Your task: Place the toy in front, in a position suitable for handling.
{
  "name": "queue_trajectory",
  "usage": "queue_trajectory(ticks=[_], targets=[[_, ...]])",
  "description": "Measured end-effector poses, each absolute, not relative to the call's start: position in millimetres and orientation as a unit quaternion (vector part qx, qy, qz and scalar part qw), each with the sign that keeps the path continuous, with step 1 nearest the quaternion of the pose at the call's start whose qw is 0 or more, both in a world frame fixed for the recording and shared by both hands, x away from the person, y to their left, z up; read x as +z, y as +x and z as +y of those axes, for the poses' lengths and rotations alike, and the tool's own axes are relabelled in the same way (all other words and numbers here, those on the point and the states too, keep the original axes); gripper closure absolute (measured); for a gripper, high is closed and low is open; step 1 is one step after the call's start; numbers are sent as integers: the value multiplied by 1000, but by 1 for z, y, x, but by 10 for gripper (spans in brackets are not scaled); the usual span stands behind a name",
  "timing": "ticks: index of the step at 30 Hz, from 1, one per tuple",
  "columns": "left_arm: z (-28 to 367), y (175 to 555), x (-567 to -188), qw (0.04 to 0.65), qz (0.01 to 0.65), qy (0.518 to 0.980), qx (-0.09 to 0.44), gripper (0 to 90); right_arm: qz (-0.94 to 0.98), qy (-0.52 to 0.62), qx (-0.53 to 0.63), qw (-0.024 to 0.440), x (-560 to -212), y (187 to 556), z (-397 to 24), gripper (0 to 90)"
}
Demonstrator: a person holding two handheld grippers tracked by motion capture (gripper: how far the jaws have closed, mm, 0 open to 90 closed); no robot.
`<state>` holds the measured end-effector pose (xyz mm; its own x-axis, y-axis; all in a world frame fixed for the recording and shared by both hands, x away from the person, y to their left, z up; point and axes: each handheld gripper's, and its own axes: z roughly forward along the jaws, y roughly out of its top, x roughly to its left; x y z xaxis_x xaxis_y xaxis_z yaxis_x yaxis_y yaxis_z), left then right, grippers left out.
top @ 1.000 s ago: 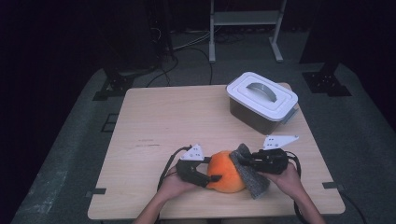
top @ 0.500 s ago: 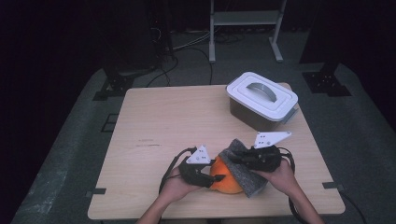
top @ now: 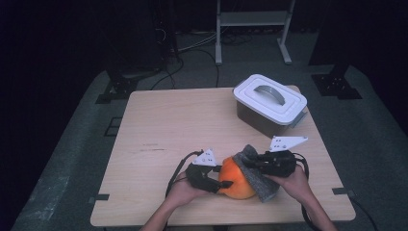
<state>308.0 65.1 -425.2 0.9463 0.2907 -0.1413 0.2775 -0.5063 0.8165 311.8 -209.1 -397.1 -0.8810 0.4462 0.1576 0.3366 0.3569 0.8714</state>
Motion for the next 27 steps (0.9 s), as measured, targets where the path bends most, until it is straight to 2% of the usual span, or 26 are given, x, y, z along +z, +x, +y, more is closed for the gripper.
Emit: queue_trajectory(ticks=[2,6,11,19,27], targets=[[64,306,-419,477,169,862,1,469,821,219,524,56,-384,306,-204,787],[58,301,-410,475,177,862,8,478,840,168,508,84,-358,293,-180,787],[62,303,-412,474,193,859,2,481,852,167,487,88,-374,294,-170,786],[64,307,-414,475,200,857,1,473,851,183,485,88,-381,289,-197,787],[56,293,-412,458,134,878,43,461,834,204,504,93,-375,297,-203,785]])
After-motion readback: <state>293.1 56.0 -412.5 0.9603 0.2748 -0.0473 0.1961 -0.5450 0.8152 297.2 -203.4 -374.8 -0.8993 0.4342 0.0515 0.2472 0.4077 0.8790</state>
